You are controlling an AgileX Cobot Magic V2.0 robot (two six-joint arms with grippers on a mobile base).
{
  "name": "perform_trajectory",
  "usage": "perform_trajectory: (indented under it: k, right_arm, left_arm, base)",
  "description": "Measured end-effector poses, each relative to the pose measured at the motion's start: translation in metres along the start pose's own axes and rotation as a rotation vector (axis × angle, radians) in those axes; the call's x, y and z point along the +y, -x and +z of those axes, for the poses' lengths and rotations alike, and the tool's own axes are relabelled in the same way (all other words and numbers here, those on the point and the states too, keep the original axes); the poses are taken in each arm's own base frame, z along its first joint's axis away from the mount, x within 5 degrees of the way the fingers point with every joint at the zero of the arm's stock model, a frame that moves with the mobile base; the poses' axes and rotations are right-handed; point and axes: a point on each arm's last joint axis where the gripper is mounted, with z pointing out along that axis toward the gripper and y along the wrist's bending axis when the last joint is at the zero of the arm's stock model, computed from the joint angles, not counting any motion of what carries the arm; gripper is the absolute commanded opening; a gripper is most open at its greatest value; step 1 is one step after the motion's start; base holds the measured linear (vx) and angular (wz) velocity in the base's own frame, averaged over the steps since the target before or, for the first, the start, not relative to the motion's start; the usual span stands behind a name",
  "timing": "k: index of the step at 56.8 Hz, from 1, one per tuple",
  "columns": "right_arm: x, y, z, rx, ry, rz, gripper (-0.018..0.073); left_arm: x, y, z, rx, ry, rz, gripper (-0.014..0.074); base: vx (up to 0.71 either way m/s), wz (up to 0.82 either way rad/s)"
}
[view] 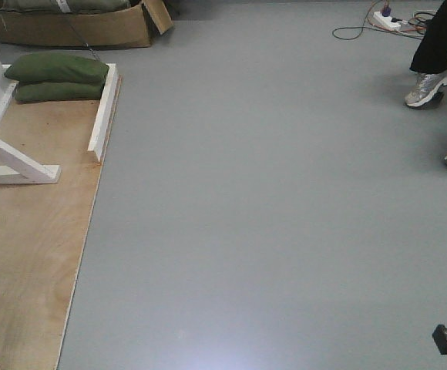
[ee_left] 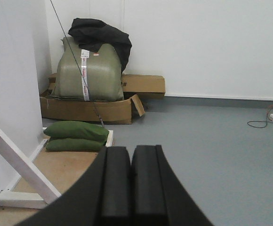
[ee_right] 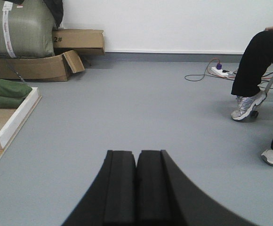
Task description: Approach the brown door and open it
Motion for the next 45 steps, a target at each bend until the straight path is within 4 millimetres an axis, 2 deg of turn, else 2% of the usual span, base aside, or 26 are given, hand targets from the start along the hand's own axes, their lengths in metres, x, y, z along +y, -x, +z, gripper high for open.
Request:
perform_trajectory:
  k: [45]
  right_arm:
    - [0.0000,0.0000,0.0000,0.000,0.000,0.000,0.0000]
  left_arm:
    - [0.0000,0.0000,0.0000,0.000,0.000,0.000,-0.0003]
  base:
    - [0.03,-0.01]
